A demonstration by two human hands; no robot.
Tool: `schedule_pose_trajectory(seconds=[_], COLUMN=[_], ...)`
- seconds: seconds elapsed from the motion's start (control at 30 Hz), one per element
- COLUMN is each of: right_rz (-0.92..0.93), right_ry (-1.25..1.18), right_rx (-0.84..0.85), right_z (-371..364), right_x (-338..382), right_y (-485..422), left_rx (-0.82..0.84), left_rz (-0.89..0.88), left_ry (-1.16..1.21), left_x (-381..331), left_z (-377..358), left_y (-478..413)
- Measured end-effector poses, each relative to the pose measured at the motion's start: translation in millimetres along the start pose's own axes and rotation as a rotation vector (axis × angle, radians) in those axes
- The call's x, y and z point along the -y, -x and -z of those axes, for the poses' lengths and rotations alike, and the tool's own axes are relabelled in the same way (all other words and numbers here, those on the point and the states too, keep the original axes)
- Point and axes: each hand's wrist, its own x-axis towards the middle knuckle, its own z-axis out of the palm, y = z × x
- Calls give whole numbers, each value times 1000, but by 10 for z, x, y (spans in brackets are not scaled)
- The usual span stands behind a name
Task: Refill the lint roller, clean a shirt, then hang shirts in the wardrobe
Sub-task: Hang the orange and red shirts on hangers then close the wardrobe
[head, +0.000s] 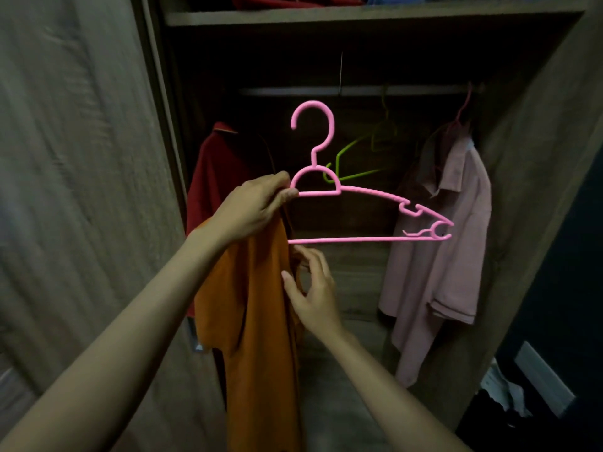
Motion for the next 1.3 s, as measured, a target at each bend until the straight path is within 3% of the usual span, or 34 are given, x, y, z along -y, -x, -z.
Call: schedule_pose_trajectory(seconds=[0.07,0.13,0.23,0.27,0.3,0.43,0.5,0.63,0.77,0.87,0.97,1.13,1.2,1.3], right_rz=[-73,-52,-10,18,80,351,444,574,558,564,413,-15,-27,112], right_ry=[-45,-53,330,494,630,892,919,939,870,814,800,626,598,665], right_rx=[-33,121,551,600,532,-81,-202,-231,-267,-228,-186,-174,-147,-166], right_z=[-43,-38,129,240,377,1061,1375,1724,1576,1351,1302,1485,1537,1516], right_x=[67,88,-151,-300,-442,-572,-443,-201,-96,-50,-78,-244,-294,-246], right_y=[-79,-137,-96,-48,-5,2,-74,-158,-286,-370,-365,-272,-258,-278], left_rx=[-11,-23,-48,-55,-58,-13,25,72,143,67,-25,-97,-77,-7], left_rz=[-6,-4,-5,-5,-6,-3,-18,-96,-139,-98,-4,32,34,0], left_ry=[16,20,21,24,23,-59,-78,-87,-206,-104,48,131,118,117], left_x=[-23,-30,23,65,121,440,579,715,674,542,469,485,497,493], left_z=[6,30,138,188,238,377,379,313,48,-158,-208,-154,-153,-201], left_y=[-7,-15,2,24,61,299,400,481,458,429,397,387,380,351])
